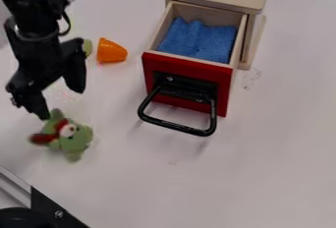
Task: Moved the green toy to the left bottom of the drawer
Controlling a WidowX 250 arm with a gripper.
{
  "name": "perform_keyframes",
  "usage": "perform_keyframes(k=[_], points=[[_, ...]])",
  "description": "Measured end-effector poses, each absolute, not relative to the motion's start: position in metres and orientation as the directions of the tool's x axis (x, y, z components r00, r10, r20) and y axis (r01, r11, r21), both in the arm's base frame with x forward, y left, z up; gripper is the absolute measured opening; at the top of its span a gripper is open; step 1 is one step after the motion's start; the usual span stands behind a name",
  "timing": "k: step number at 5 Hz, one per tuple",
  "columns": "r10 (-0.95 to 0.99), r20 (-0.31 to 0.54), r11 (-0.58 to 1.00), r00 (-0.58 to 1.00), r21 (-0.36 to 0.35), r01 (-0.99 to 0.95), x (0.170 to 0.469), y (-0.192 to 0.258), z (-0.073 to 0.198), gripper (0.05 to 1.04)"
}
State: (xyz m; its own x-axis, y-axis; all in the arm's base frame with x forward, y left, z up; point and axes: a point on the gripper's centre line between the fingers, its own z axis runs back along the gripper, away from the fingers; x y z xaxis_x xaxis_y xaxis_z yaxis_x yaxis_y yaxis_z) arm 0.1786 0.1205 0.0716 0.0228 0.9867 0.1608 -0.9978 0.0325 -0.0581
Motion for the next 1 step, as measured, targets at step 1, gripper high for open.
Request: perform_keyframes(k=[1], points=[[0.986, 0.166, 0.040, 0.029, -0.061, -0.997, 0.1786, 0.1208, 0.0751, 0.999]])
